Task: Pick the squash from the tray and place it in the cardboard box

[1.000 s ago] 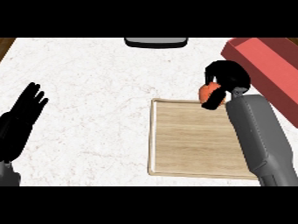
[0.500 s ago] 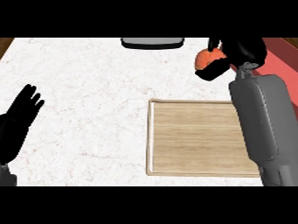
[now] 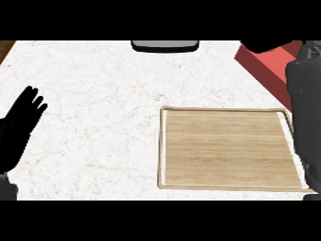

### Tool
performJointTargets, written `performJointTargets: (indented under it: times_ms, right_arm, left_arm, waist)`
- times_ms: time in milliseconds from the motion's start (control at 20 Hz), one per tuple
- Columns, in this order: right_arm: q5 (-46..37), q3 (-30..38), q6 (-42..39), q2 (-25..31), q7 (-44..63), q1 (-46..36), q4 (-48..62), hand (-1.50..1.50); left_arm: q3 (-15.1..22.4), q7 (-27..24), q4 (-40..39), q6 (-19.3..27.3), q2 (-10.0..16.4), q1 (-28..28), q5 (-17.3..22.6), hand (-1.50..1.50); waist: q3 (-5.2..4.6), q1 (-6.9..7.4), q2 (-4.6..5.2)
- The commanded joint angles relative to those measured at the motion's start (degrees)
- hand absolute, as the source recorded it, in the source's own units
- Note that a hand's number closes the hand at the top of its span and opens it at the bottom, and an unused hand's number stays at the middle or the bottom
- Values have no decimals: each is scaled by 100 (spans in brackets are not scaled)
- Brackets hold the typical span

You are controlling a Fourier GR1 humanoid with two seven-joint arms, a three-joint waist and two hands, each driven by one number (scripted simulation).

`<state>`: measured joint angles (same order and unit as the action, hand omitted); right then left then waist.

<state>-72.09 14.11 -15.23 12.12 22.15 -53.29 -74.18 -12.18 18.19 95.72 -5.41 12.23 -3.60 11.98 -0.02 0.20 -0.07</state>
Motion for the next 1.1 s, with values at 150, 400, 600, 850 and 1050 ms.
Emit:
performJointTargets:
  times_ms: [150, 400, 600, 850, 1050]
  right_arm:
    - [111, 344, 543, 681, -331, 126, 710, 150]
    - [216, 423, 347, 1269, -593, -550, 1621, 150]
    - [191, 590, 1683, 1402, -1333, -487, 2882, 150]
    - [390, 713, 2096, 1516, -1670, -421, 3441, 150]
    - [497, 830, 2466, 1460, -1914, -570, 4315, 150]
  left_arm:
    - [124, -82, -10, 62, -159, 94, -161, 0]
    - [137, 287, 381, 36, -104, 140, -51, 0]
    - [-33, -179, -68, -247, 45, 37, 2, 0]
    - [-279, -407, -560, -328, 113, -63, 96, 0]
    - [-12, -345, -249, -339, -82, 86, 54, 0]
  waist:
    - [3, 12, 20]
    - [3, 51, 16]
    - [5, 135, 63]
    - [3, 83, 49]
    - [5, 143, 62]
